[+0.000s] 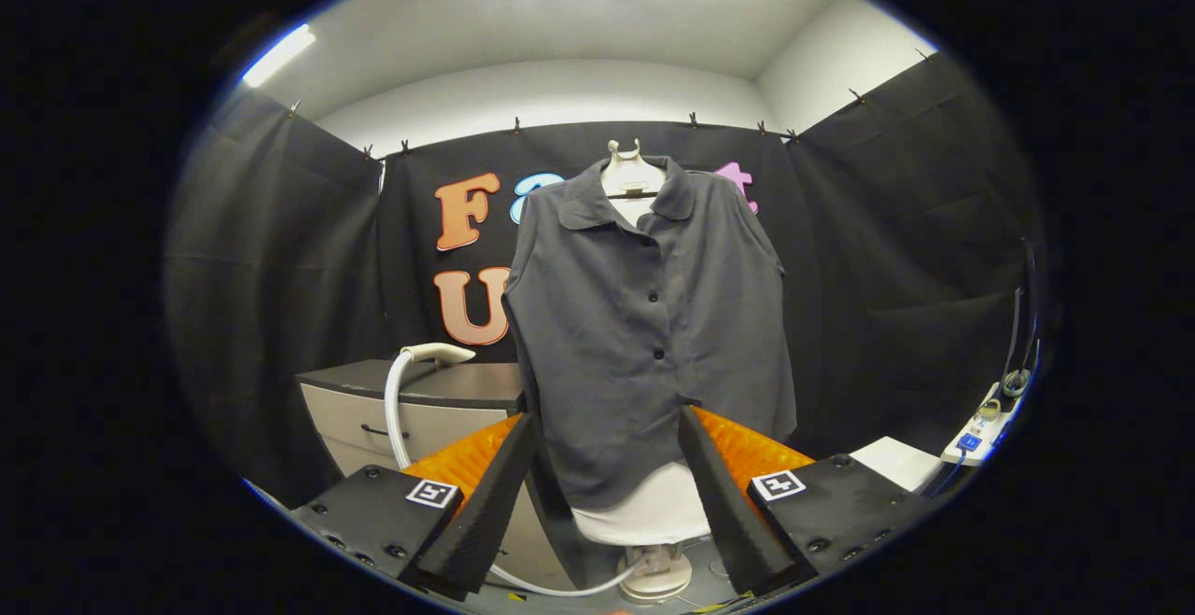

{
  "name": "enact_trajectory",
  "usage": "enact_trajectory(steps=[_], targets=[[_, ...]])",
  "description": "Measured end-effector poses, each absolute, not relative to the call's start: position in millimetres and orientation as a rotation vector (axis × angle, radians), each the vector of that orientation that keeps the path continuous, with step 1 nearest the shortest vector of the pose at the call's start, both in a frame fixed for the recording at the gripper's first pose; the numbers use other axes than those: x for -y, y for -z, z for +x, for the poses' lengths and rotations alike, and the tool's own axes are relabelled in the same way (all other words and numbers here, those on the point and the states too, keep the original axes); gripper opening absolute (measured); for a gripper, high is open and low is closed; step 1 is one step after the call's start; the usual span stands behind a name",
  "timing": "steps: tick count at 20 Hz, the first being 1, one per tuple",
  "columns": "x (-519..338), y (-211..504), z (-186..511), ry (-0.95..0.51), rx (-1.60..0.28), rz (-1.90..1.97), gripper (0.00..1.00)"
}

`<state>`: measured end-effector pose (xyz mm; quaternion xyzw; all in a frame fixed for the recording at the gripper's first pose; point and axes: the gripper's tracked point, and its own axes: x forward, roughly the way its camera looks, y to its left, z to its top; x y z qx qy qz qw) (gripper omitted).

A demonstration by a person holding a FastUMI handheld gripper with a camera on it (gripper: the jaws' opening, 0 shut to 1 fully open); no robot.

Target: Iron the clothes twice with a garment steamer, once on the left side and once on the right side.

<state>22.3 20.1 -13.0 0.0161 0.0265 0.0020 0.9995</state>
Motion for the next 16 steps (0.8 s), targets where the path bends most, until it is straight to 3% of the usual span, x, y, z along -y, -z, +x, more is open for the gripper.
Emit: enact_trajectory(steps=[12, 16], targets=[[-144, -51, 127, -0.174, -0.080, 0.038, 0.98], [-231, -71, 176, -0.282, -0.130, 0.079, 0.97]])
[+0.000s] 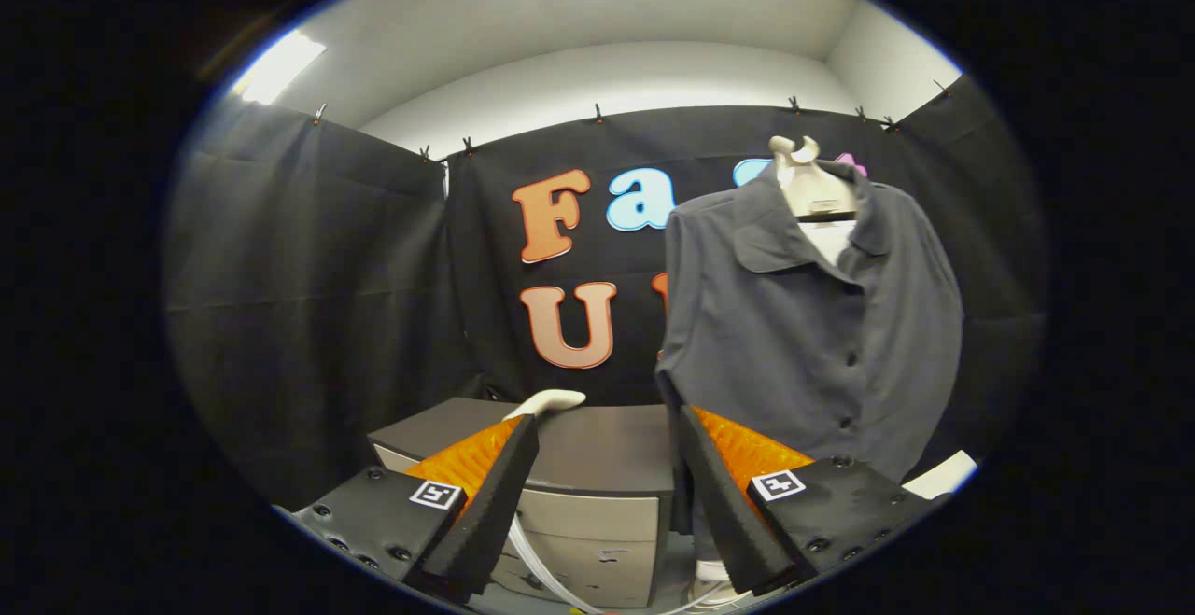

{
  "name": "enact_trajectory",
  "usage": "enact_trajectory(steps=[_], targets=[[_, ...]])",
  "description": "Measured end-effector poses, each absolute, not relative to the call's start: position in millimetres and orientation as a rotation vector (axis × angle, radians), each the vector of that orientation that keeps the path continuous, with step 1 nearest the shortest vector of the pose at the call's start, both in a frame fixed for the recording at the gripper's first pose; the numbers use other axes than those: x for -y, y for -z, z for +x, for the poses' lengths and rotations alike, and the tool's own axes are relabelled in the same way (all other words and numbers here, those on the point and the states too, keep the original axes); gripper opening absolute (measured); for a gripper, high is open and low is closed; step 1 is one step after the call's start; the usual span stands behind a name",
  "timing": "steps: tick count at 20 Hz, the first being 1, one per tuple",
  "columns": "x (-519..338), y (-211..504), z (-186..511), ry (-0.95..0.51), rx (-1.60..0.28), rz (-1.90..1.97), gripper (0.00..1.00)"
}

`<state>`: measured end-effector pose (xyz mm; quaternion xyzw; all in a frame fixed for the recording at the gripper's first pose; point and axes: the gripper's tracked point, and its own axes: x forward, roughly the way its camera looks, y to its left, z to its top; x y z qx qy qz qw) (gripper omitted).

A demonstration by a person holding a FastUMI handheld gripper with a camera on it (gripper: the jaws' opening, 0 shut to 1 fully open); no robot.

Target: Iron the clothes twice with a garment steamer, once on the left side and once on the right side.

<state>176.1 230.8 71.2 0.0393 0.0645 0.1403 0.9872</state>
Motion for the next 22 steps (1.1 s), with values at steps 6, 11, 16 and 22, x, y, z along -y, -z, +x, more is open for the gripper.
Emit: enact_trajectory(steps=[6, 11, 16, 22], targets=[[-353, -45, 276, -0.420, -0.320, 0.072, 0.97], [-425, 27, 342, -0.456, -0.596, -0.017, 0.97], [-442, 68, 419, -0.359, -0.631, -0.151, 0.98], [-425, 147, 465, -0.268, -0.768, -0.136, 0.98]])
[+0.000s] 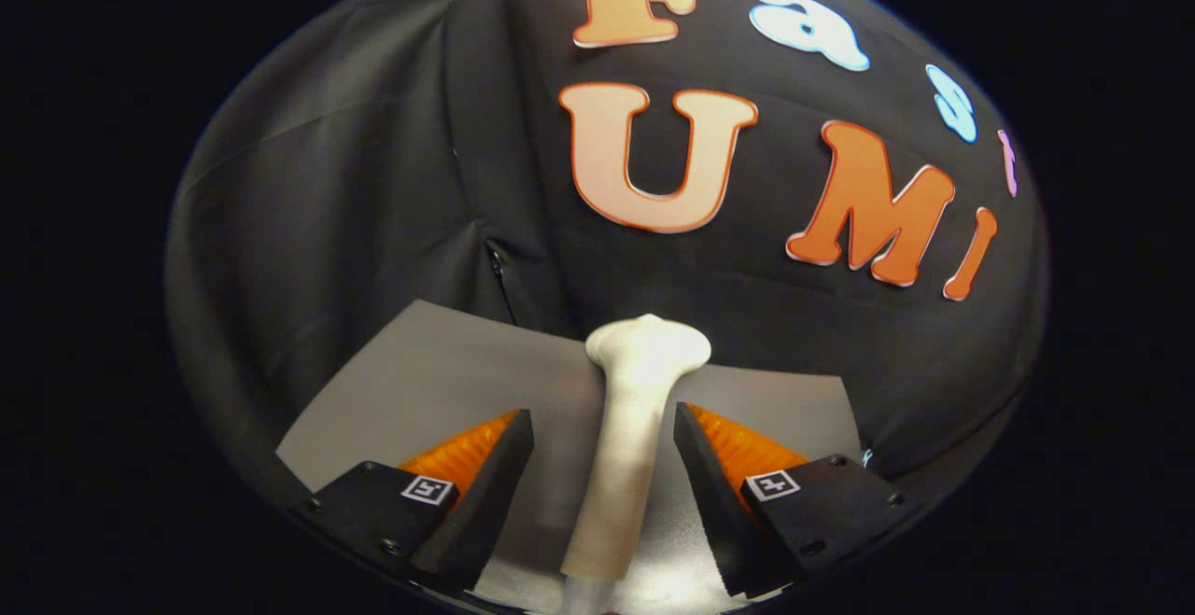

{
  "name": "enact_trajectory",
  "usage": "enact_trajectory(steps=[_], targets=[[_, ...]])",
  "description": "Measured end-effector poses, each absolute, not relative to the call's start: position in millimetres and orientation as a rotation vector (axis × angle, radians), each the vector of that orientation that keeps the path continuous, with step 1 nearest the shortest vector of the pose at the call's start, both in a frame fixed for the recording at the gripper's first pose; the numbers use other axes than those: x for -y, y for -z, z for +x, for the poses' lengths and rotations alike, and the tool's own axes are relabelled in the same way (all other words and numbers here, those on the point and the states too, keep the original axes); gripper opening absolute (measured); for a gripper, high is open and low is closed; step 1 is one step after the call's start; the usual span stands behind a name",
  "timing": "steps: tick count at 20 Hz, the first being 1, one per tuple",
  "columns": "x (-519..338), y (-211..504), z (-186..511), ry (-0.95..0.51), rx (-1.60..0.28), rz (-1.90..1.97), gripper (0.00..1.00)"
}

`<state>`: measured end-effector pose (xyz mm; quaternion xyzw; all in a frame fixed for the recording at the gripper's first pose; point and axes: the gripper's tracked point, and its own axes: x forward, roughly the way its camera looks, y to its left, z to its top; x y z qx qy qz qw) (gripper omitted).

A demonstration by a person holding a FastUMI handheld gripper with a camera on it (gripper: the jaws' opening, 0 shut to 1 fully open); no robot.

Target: Iron the clothes twice with a garment steamer, once on the left side and once on the right side.

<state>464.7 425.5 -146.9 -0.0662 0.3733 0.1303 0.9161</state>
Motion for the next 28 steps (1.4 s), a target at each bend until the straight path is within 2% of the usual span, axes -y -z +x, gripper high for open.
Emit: enact_trajectory(steps=[7, 8, 11, 15, 18, 20, 28], targets=[[-423, 192, 461, -0.253, -0.929, -0.114, 0.93], [-424, 195, 460, -0.249, -0.939, -0.107, 0.90], [-423, 199, 457, -0.236, -0.972, -0.078, 0.67], [-420, 203, 455, -0.254, -0.973, -0.022, 0.58], [-419, 201, 454, -0.279, -0.959, 0.000, 0.57], [-415, 197, 448, -0.297, -0.938, 0.011, 0.53], [-414, 189, 402, -0.395, -0.772, -0.027, 0.49]])
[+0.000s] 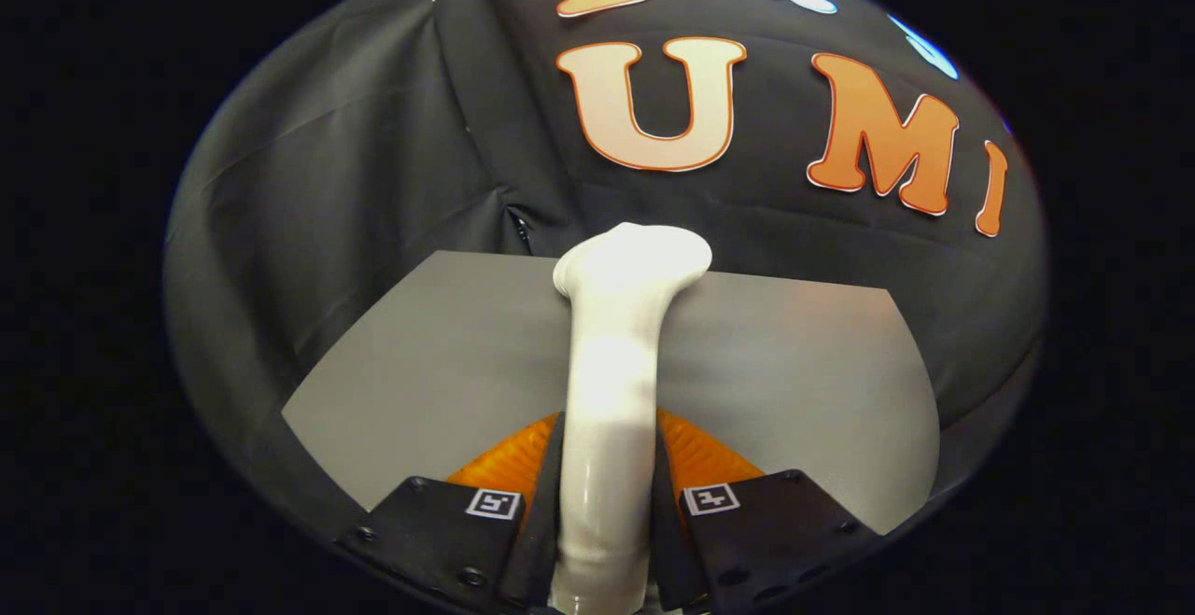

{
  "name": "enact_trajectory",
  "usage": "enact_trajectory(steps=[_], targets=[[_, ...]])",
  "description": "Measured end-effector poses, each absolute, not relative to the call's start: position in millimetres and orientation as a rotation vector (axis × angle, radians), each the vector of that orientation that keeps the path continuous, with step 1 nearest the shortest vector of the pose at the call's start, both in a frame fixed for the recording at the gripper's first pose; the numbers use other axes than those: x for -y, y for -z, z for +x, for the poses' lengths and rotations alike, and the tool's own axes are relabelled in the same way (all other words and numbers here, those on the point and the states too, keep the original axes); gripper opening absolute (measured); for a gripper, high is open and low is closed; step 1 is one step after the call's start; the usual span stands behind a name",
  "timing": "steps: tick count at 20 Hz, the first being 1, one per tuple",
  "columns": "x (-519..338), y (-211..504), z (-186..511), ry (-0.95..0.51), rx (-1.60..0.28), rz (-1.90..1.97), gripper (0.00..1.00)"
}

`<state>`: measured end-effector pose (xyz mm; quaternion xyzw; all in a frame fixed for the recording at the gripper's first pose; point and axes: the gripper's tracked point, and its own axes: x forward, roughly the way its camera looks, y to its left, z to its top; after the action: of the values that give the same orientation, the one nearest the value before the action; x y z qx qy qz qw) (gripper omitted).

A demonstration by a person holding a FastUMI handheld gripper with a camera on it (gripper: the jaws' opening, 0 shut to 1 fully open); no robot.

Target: Iron the clothes twice with a garment steamer, once on the left side and once on the right side.

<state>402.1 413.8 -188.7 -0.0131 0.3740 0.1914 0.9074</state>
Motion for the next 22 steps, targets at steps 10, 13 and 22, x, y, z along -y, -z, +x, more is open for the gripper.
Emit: enact_trajectory(steps=[10, 13, 22], targets=[[-407, 134, 321, -0.533, -0.576, 0.045, 0.47], [-408, 105, 277, -0.610, -0.533, 0.045, 0.47], [-388, 4, 160, -0.765, -0.352, 0.101, 0.47]])
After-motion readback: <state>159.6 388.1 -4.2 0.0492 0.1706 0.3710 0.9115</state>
